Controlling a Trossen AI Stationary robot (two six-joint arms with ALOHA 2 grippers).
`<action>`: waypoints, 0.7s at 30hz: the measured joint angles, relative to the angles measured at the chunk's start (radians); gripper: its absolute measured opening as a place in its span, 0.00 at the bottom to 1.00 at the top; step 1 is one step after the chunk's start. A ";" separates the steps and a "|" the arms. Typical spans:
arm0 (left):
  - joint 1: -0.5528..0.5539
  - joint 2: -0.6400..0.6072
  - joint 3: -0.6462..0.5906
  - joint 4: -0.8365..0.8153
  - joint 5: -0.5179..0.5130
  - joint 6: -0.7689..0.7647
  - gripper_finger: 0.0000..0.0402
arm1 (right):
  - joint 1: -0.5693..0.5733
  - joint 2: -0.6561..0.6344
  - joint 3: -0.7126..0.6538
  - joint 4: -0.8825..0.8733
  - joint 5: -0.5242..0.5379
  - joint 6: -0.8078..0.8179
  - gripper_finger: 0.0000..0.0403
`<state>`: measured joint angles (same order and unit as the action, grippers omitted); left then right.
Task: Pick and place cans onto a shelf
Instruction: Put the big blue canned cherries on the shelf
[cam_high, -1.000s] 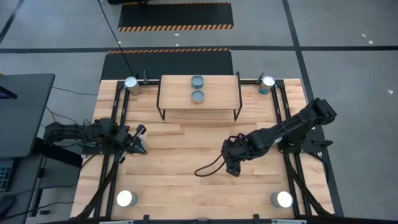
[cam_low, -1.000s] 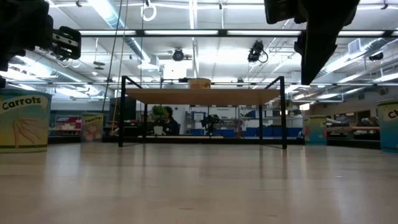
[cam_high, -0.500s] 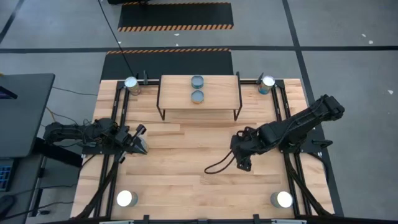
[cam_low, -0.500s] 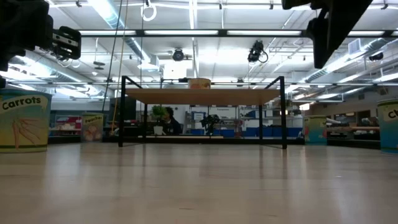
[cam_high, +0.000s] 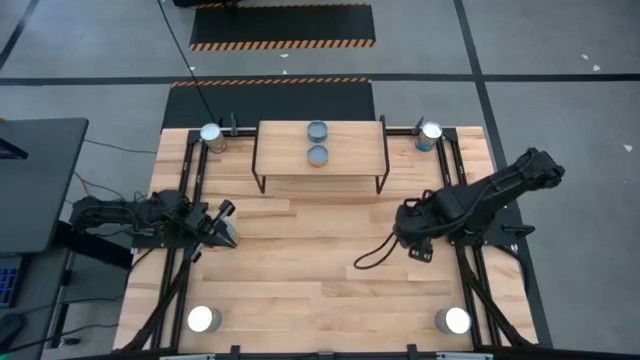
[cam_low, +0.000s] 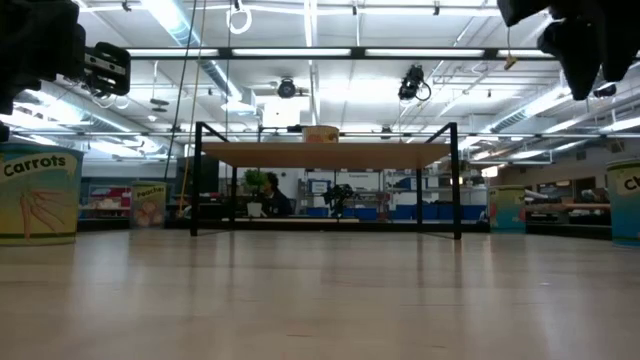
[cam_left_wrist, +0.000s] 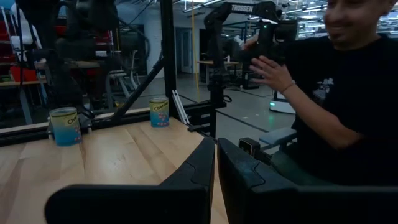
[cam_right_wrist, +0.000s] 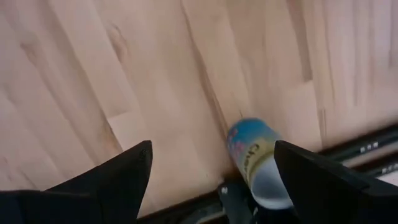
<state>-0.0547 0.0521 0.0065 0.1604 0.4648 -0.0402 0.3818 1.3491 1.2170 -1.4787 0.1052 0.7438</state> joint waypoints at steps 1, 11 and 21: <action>0.000 0.000 0.000 0.000 0.000 0.000 0.07 | -0.001 -0.014 -0.016 -0.008 -0.003 0.007 0.86; 0.000 0.000 0.000 0.000 0.000 0.000 0.07 | -0.082 -0.295 -0.230 0.044 -0.057 0.072 0.98; 0.000 0.000 0.000 0.000 0.000 0.000 0.07 | -0.250 -0.375 -0.359 0.024 -0.060 -0.032 0.99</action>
<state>-0.0544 0.0521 0.0064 0.1604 0.4648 -0.0403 0.1314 0.9737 0.8583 -1.4549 0.0454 0.7120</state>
